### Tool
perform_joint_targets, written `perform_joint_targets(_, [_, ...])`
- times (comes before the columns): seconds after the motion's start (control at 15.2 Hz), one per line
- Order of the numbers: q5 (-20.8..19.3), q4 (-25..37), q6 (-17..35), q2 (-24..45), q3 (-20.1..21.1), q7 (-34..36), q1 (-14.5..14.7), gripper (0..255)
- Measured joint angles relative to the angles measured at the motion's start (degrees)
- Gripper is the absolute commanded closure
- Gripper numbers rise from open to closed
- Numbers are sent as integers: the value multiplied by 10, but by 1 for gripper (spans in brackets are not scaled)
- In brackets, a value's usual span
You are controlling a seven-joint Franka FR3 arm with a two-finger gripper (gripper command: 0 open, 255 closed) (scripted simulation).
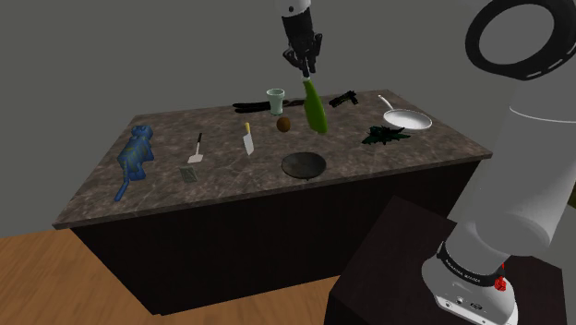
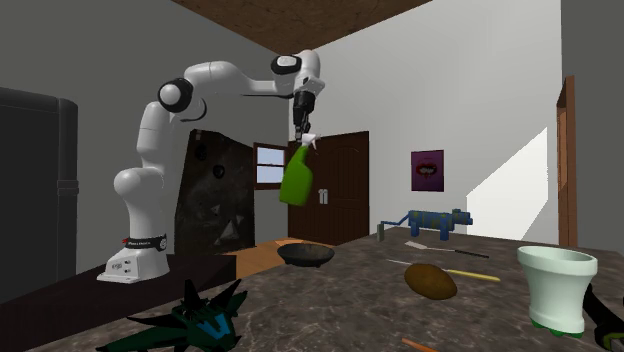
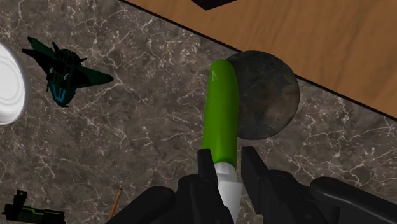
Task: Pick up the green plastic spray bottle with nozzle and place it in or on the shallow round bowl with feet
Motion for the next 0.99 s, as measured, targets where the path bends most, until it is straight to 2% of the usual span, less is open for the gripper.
perform_joint_targets(0.99, [4,-162,124,-34,-1,32,-5,255])
